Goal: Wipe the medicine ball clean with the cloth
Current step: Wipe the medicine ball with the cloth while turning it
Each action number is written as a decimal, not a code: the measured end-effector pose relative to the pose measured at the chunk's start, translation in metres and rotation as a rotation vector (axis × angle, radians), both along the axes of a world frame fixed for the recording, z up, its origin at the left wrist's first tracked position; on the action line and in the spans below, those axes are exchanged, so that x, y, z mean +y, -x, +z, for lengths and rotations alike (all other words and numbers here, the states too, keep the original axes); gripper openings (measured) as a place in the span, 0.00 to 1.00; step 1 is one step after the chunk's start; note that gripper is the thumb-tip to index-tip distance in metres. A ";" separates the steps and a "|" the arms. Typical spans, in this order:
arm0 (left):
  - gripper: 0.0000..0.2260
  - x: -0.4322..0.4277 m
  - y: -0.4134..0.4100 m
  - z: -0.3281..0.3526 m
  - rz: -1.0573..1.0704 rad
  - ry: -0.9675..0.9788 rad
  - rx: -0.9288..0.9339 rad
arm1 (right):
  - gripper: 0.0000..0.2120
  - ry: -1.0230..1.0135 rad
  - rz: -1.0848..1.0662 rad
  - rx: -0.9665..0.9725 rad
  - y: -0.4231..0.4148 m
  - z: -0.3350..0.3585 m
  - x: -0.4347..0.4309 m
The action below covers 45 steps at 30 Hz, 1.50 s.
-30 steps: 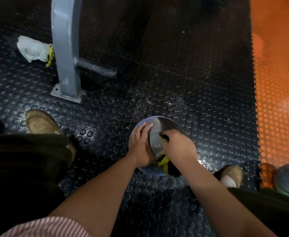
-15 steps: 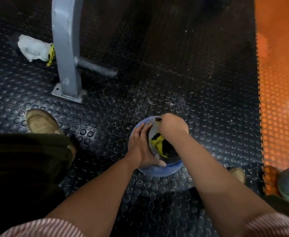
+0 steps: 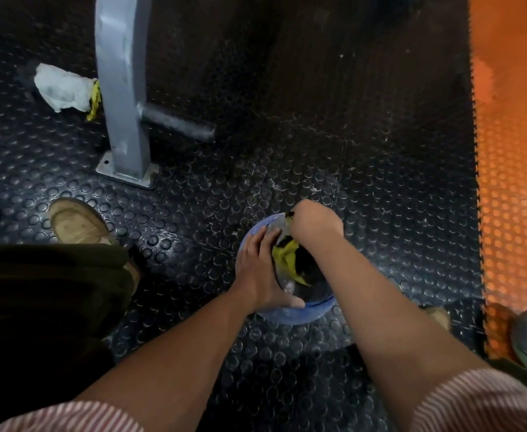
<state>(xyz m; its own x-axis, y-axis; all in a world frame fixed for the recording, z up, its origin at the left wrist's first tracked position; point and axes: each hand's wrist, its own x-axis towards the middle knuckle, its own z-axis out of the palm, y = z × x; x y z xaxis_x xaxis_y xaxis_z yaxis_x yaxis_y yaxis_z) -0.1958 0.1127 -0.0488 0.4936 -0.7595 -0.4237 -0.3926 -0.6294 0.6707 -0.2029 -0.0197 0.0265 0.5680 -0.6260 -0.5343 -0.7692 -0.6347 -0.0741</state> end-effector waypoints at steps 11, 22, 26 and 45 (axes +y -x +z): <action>0.63 0.009 0.001 -0.011 -0.005 0.119 0.013 | 0.14 -0.002 0.061 -0.050 0.047 -0.010 0.004; 0.61 0.011 0.005 -0.003 -0.044 -0.029 -0.001 | 0.12 -0.116 0.084 0.051 -0.003 -0.023 -0.026; 0.62 0.013 -0.002 -0.008 -0.037 0.059 0.013 | 0.14 -0.030 0.167 0.084 0.025 -0.011 -0.011; 0.61 0.017 0.009 -0.007 -0.101 -0.048 -0.049 | 0.13 0.085 0.381 0.111 0.024 -0.009 -0.003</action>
<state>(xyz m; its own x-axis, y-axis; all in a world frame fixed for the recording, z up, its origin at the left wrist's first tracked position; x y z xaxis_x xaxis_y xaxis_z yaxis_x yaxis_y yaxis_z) -0.2047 0.1298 -0.0559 0.4365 -0.7860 -0.4379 -0.4871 -0.6156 0.6194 -0.2265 -0.0229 0.0179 0.7098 -0.4265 -0.5606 -0.4779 -0.8763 0.0616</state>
